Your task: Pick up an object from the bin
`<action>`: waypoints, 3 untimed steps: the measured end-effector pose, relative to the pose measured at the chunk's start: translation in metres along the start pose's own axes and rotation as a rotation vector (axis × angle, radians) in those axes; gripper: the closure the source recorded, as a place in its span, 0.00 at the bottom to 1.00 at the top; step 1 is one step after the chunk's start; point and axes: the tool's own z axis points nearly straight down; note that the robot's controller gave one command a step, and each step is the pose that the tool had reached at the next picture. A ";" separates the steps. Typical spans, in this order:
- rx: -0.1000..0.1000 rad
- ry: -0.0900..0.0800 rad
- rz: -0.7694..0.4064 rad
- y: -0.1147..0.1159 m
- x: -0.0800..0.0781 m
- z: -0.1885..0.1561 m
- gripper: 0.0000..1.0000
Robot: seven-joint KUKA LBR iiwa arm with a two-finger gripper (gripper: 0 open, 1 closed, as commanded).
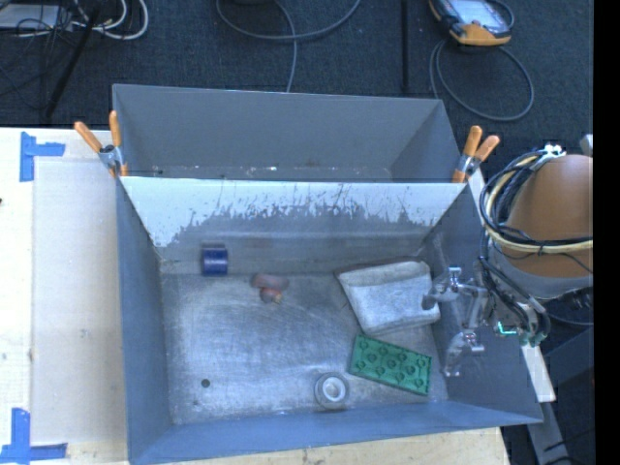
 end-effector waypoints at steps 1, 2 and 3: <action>0.006 -0.032 -0.108 0.011 0.020 0.101 0.00; 0.005 -0.022 -0.113 0.012 0.023 0.100 1.00; 0.008 -0.017 -0.257 -0.046 -0.008 -0.034 1.00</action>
Offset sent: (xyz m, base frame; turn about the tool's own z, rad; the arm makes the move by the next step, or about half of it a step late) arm -0.0281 0.0106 -0.1039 -0.1097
